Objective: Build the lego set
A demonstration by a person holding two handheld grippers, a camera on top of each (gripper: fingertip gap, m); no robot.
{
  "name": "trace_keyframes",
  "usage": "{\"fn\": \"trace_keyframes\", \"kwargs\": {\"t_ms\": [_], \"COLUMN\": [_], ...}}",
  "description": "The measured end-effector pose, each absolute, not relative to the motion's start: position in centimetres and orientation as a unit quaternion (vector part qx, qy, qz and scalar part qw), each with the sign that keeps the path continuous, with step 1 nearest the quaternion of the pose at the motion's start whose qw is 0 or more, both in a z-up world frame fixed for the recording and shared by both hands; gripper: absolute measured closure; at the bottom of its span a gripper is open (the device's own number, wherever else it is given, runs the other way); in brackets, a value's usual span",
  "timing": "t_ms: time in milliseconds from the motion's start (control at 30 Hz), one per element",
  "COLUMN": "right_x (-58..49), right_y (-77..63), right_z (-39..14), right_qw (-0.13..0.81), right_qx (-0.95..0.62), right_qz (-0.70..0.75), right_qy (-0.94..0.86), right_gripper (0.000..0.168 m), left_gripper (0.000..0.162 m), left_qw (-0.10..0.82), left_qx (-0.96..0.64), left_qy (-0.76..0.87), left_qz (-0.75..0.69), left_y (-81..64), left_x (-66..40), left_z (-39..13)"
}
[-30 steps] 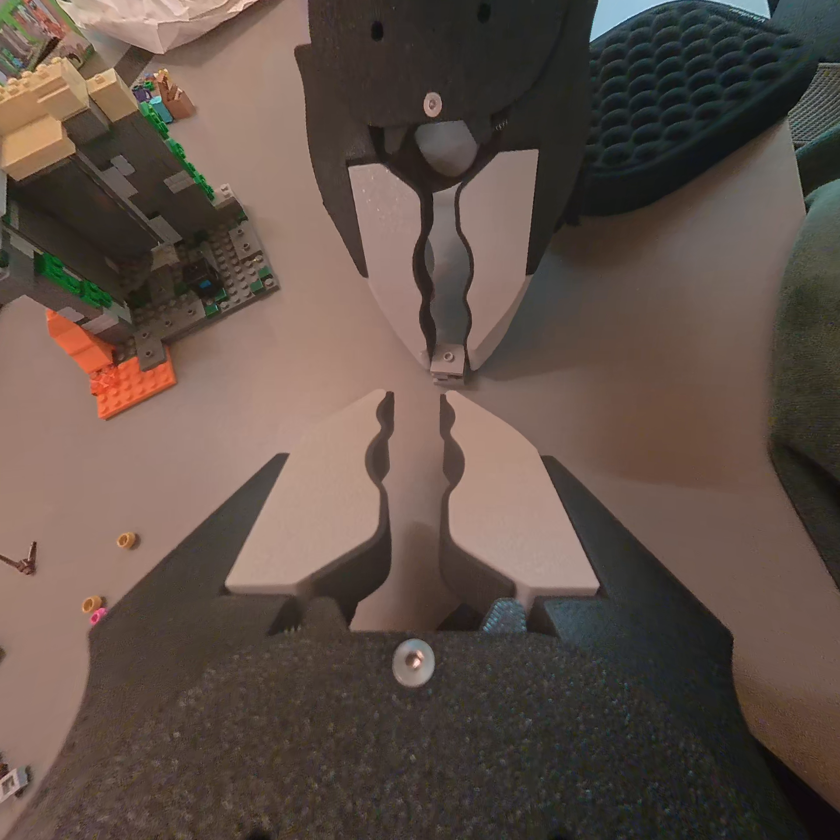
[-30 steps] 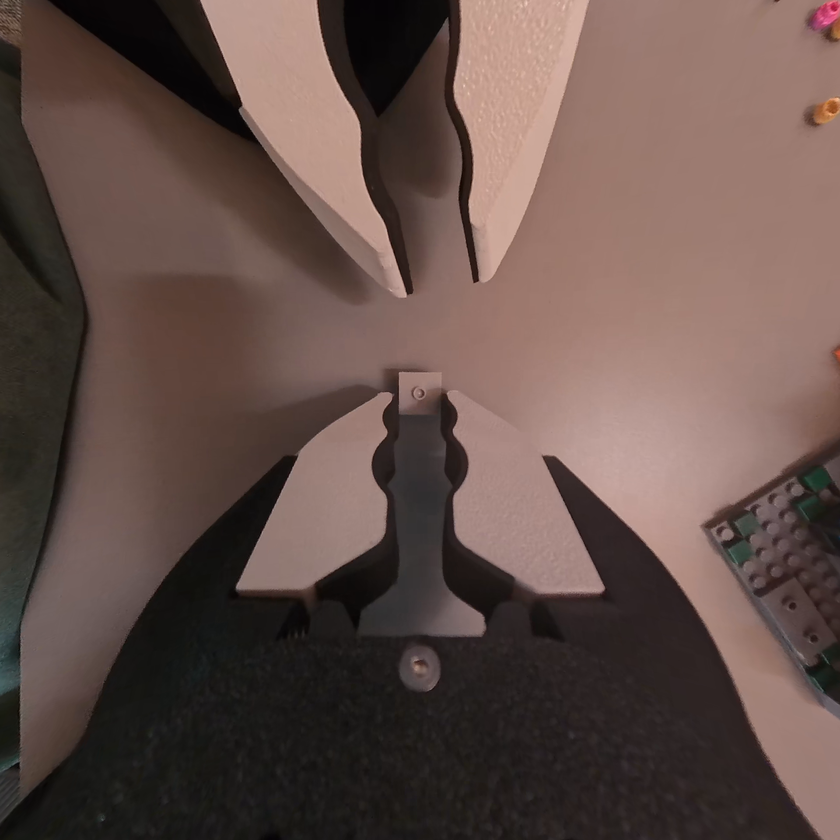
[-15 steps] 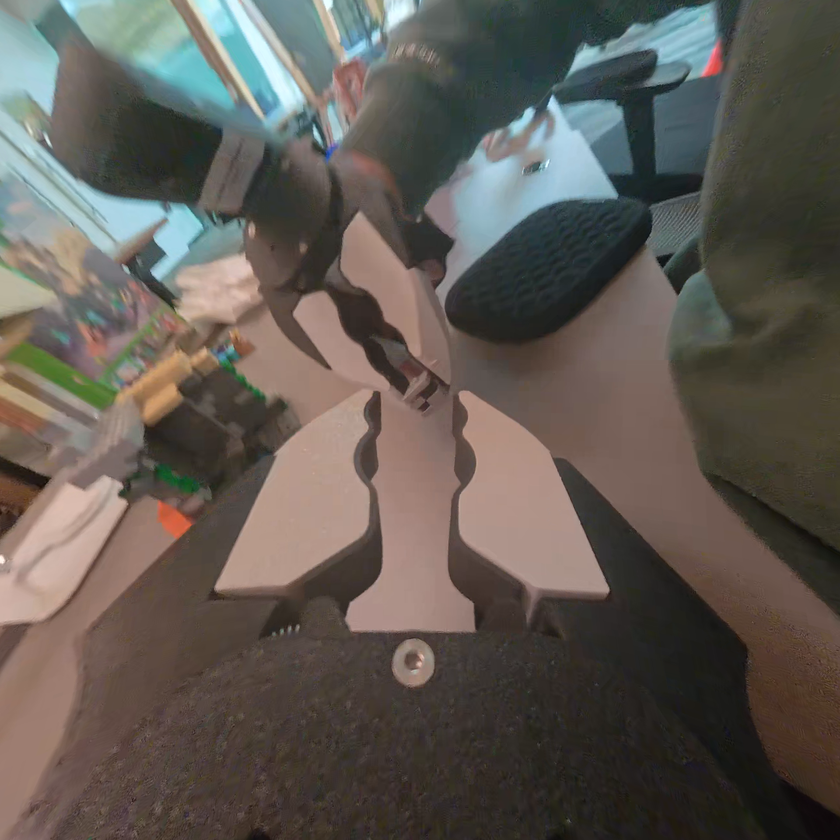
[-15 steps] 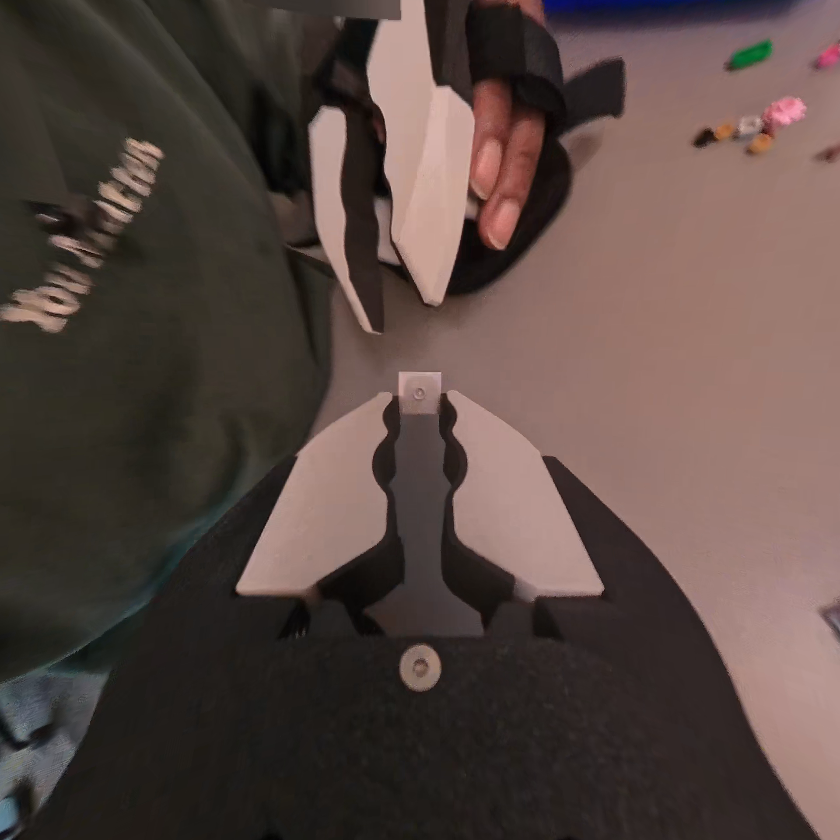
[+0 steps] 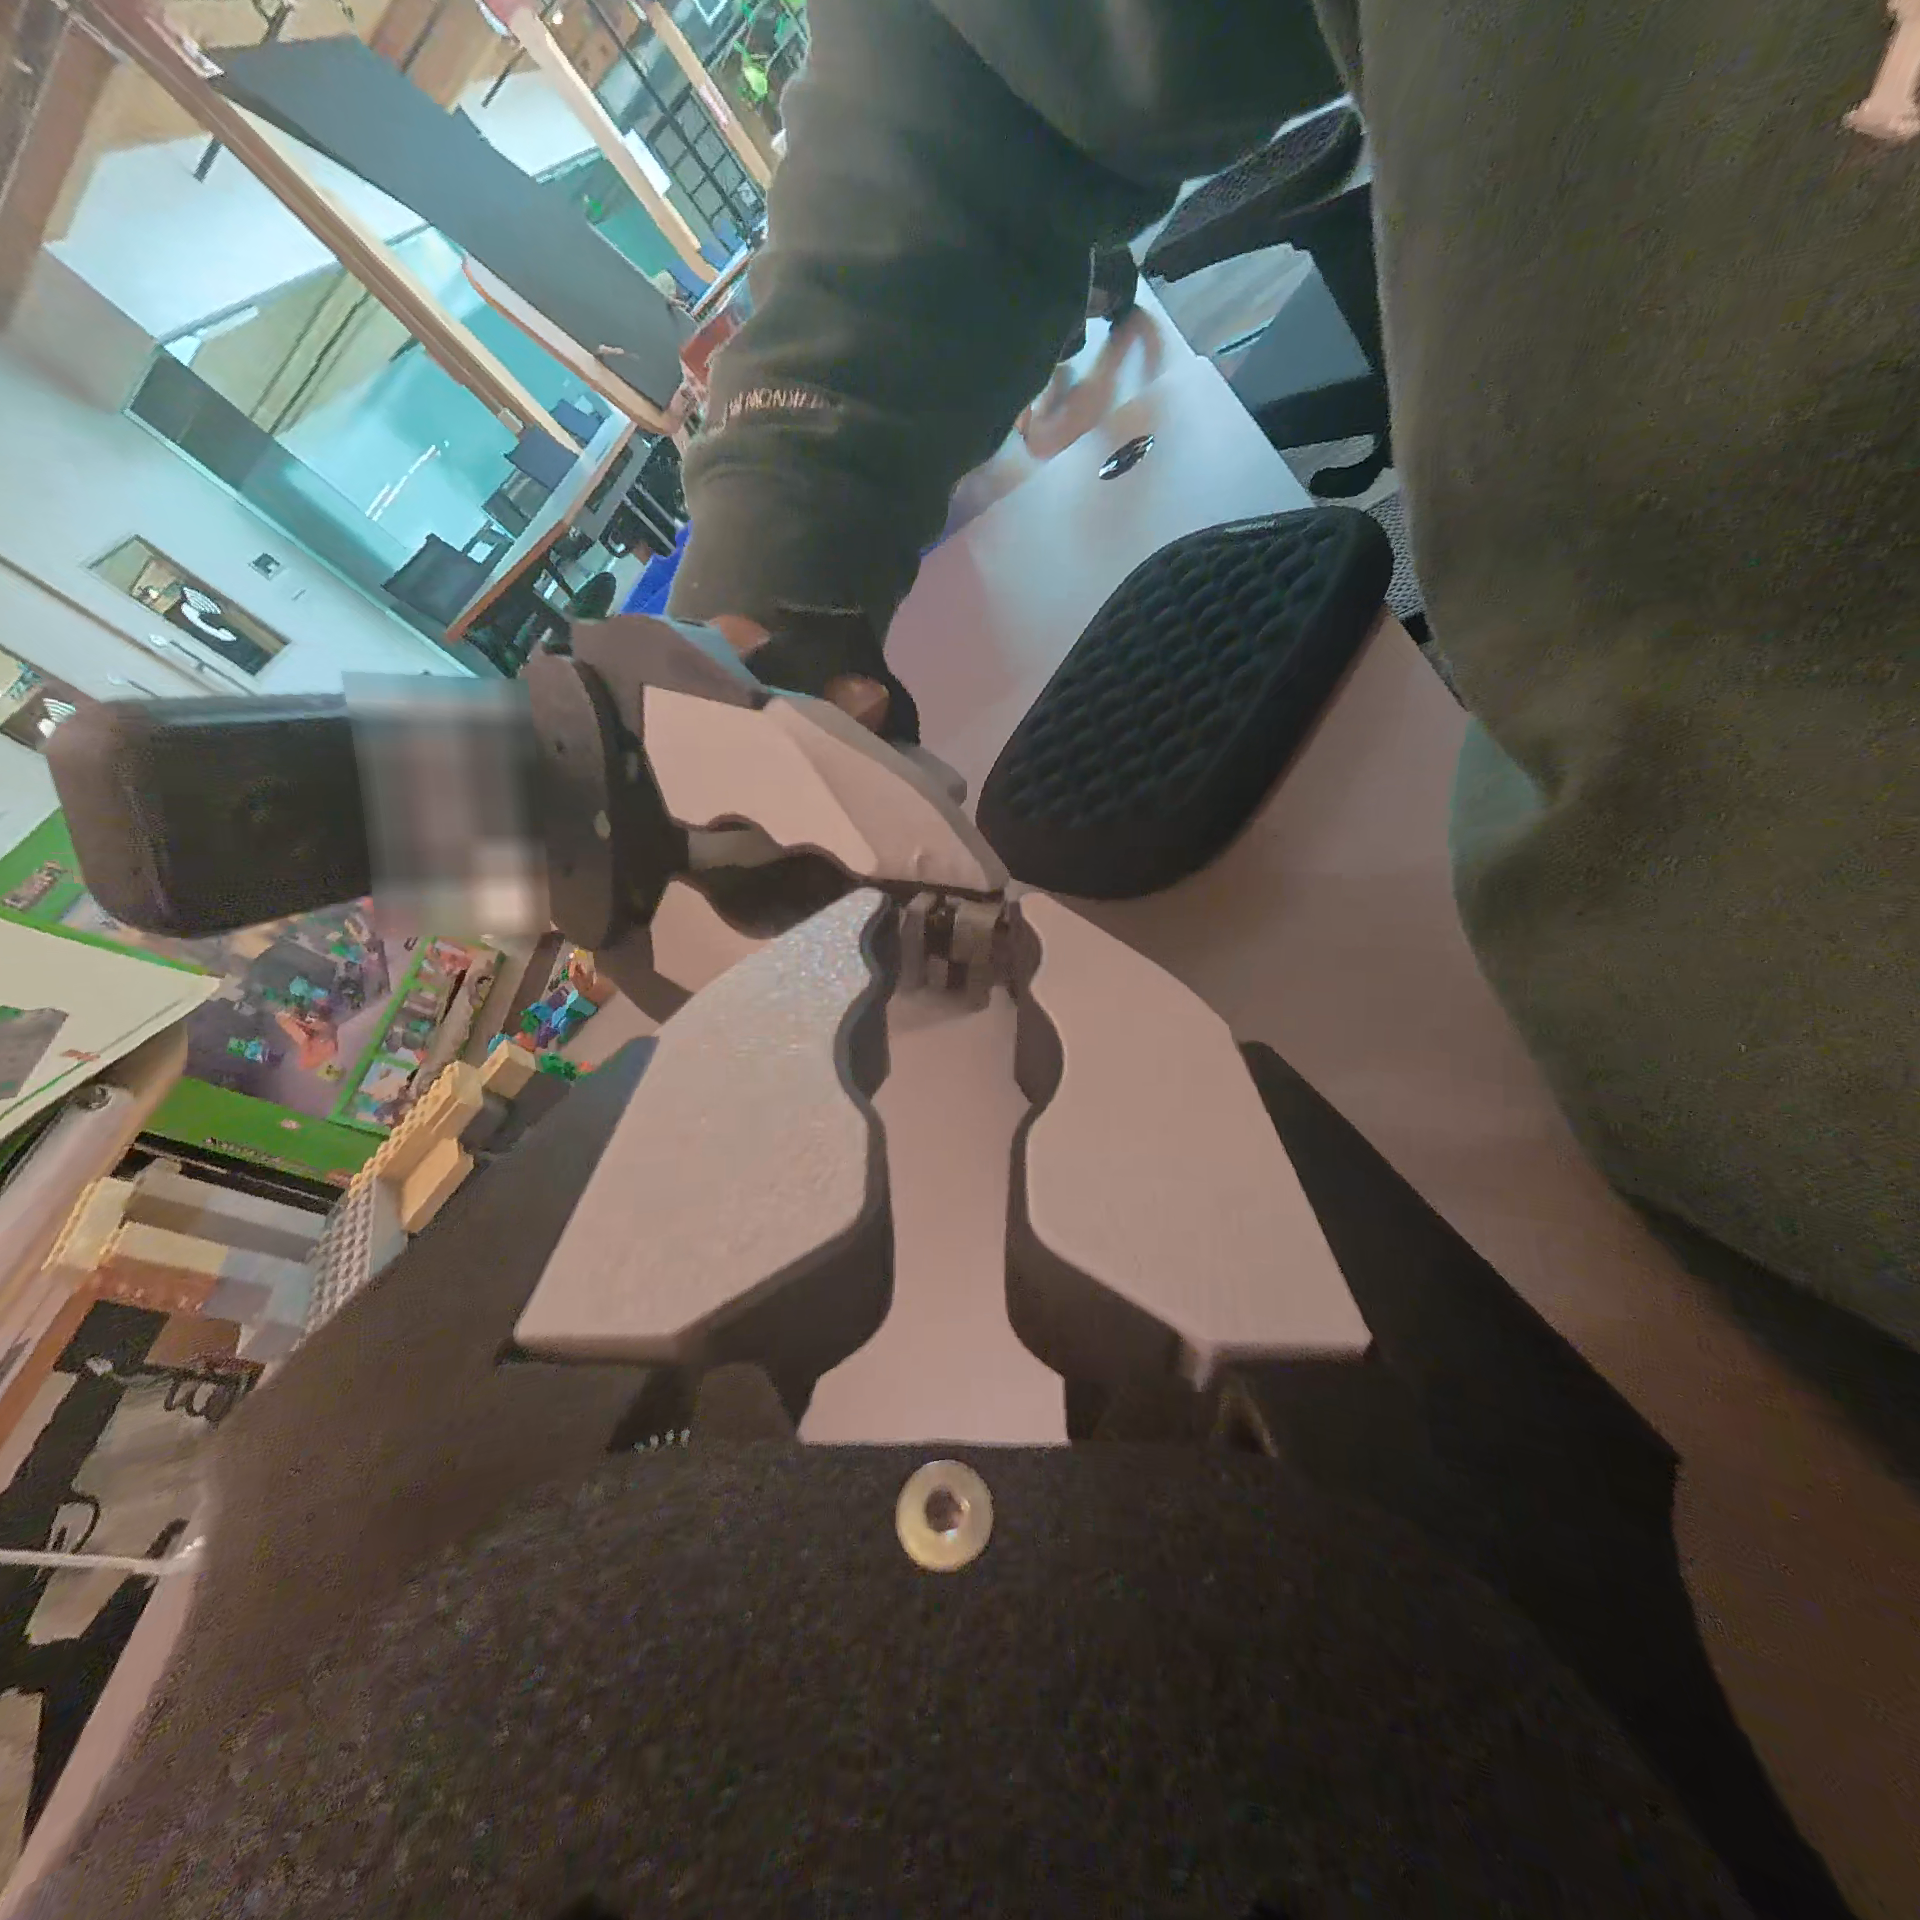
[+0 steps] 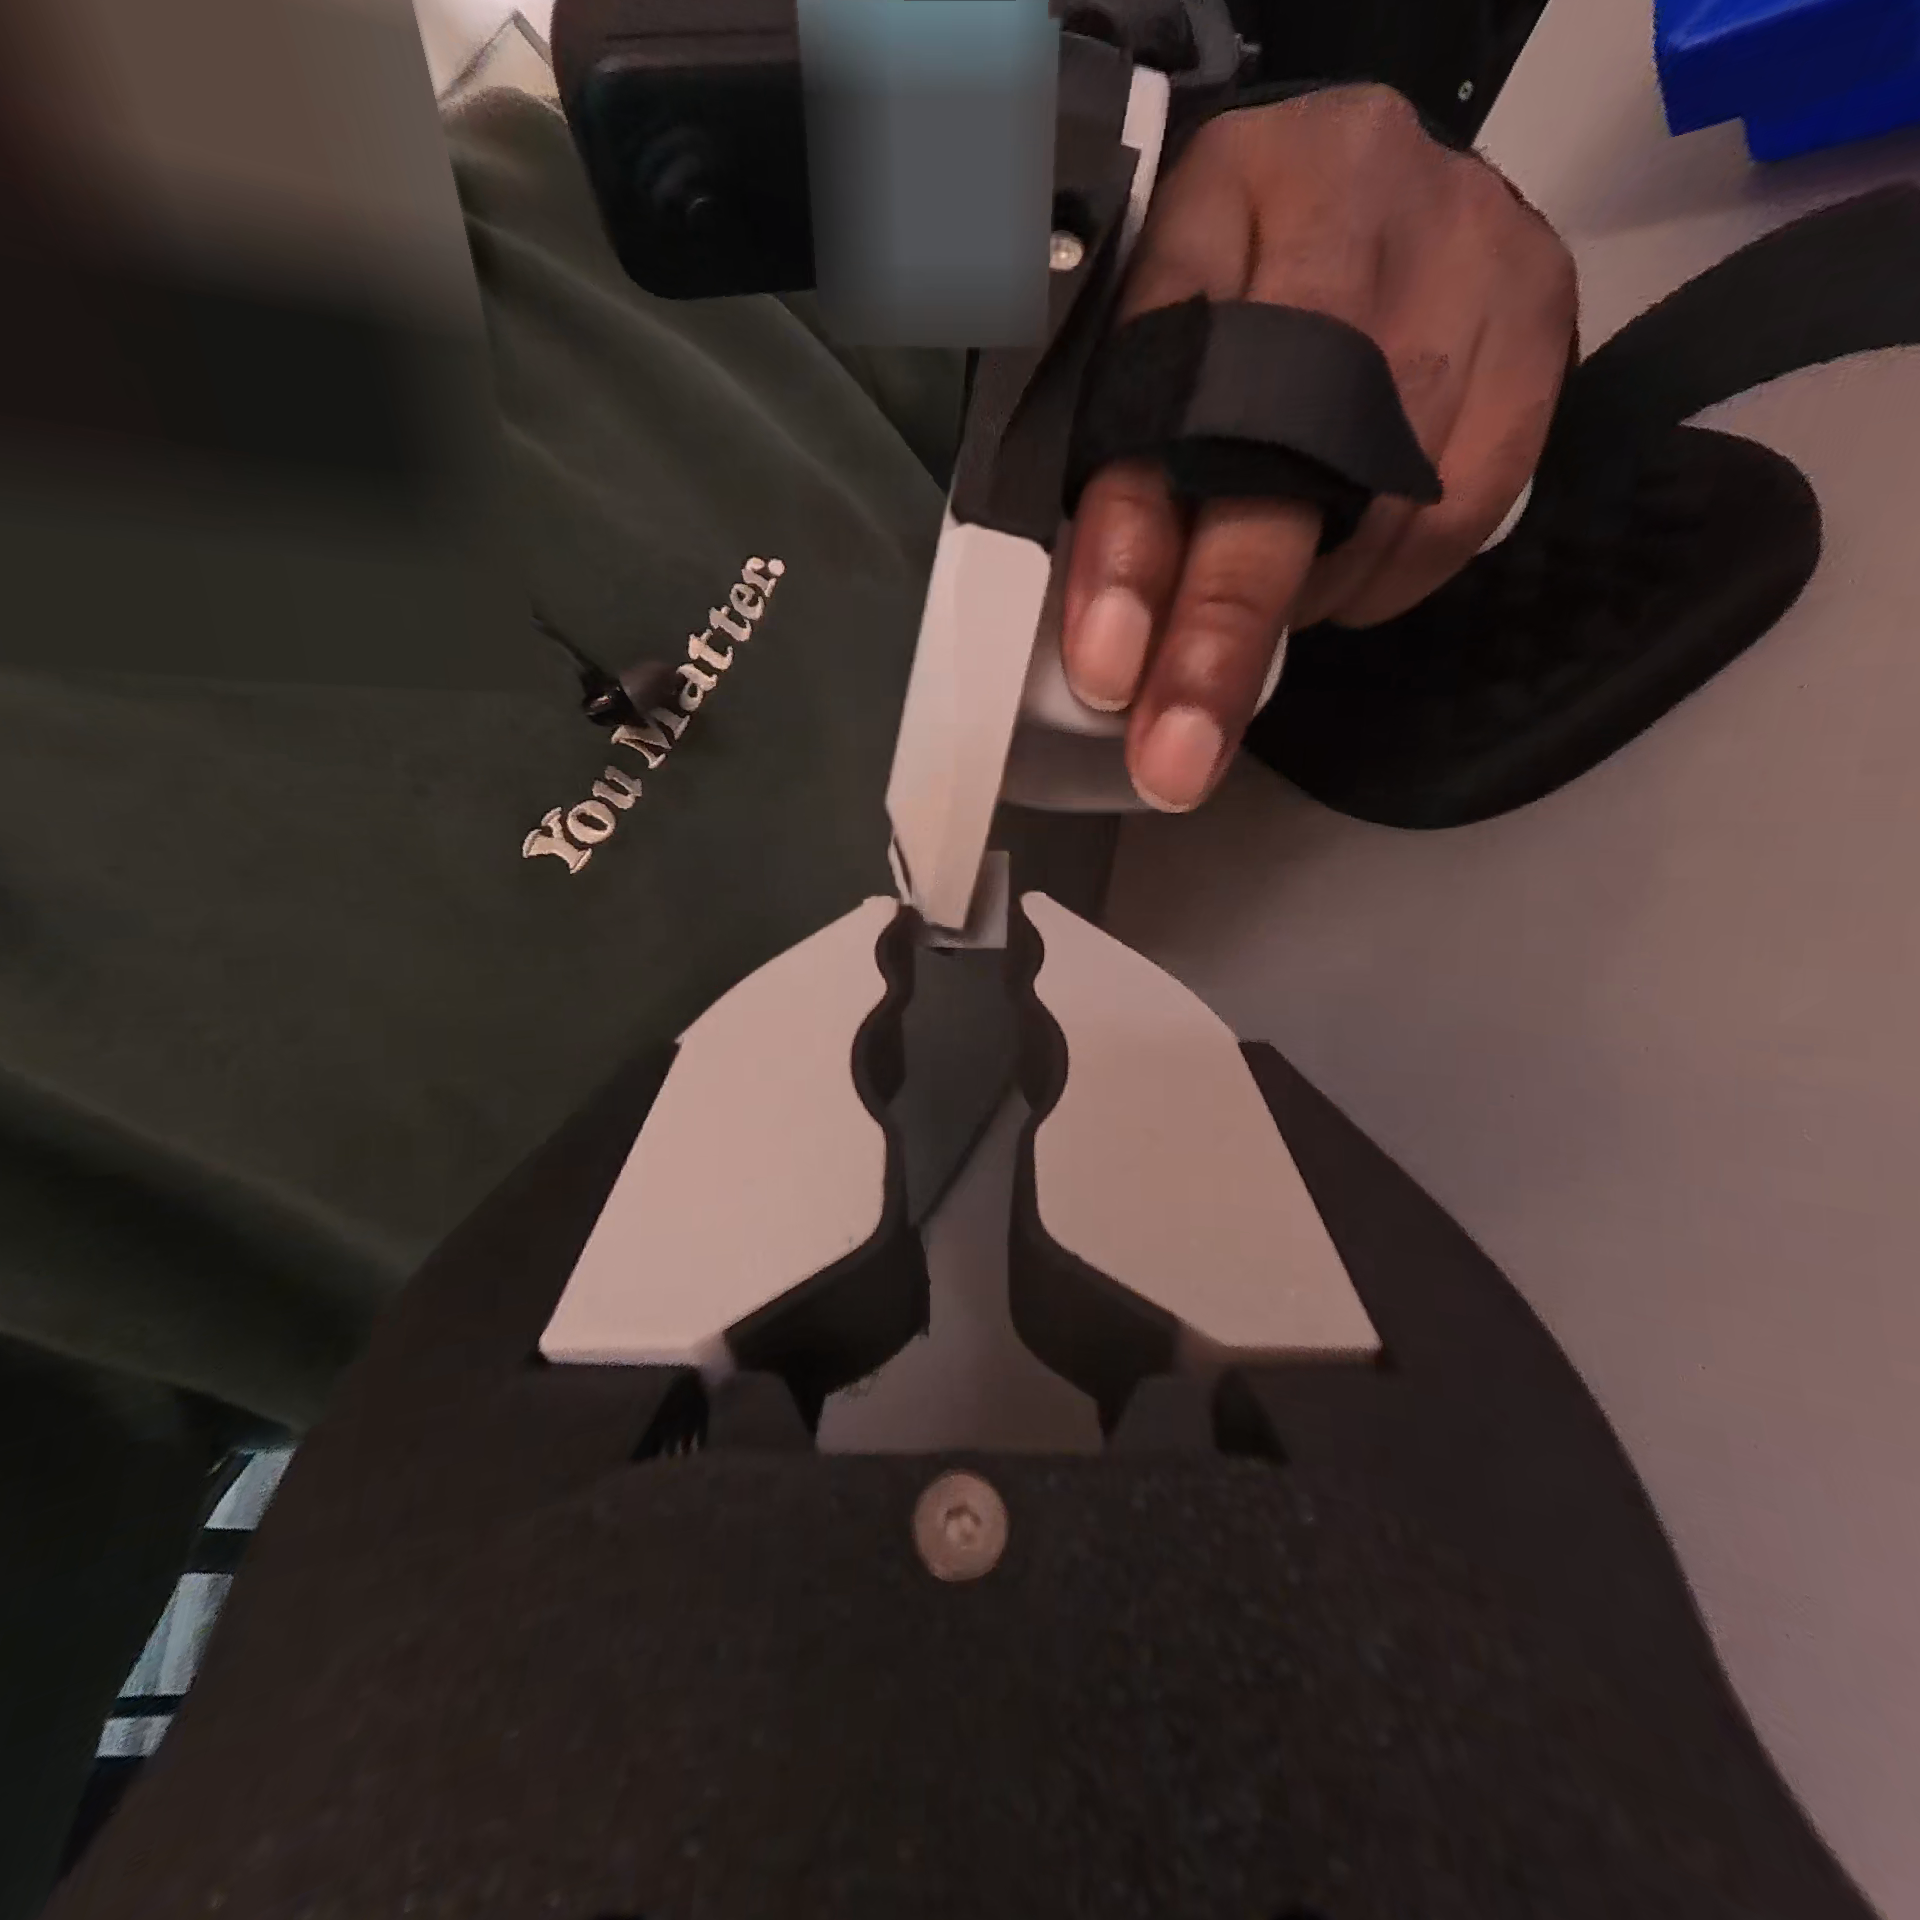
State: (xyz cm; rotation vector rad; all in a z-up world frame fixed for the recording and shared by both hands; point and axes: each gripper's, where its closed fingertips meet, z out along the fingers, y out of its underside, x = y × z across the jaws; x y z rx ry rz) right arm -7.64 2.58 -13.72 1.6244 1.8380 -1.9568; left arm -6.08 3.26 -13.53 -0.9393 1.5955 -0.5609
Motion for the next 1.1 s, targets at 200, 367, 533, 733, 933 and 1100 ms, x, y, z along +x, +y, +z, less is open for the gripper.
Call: {"fn": "trace_keyframes", "kwargs": {"t_ms": [200,367,533,733,933,1100], "right_x": [-7.4,-7.3,-7.1,-6.7,-6.3,-6.1], "right_y": [1.9,1.6,1.4,1.2,0.9,1.0], "right_z": [-13.5,-12.9,-12.6,-11.6,-11.1,-11.0], "right_qw": [0.018,0.024,0.043,0.061,0.071,0.079], "right_qx": [0.507,0.494,0.488,0.466,0.441,0.434], "right_qz": [-0.64,-0.668,-0.693,-0.732,-0.761,-0.774], "right_qy": [0.577,0.557,0.529,0.494,0.47,0.455], "right_gripper": [0.152,0.152,0.152,0.152,0.151,0.151], "left_gripper": [0.146,0.146,0.146,0.146,0.146,0.146], "left_qw": [0.556,0.56,0.559,0.558,0.547,0.532], "left_qx": [-0.4,-0.402,-0.403,-0.4,-0.398,-0.414], "left_qy": [0.685,0.669,0.66,0.649,0.652,0.649], "left_qz": [-0.249,-0.278,-0.3,-0.328,-0.343,-0.354], "left_y": [2.7,2.3,2.1,1.9,1.5,1.7], "left_x": [-5.8,-5.8,-5.6,-5.2,-4.7,-4.5], "left_z": [-13.5,-12.9,-12.7,-11.8,-11.4,-11.3]}}
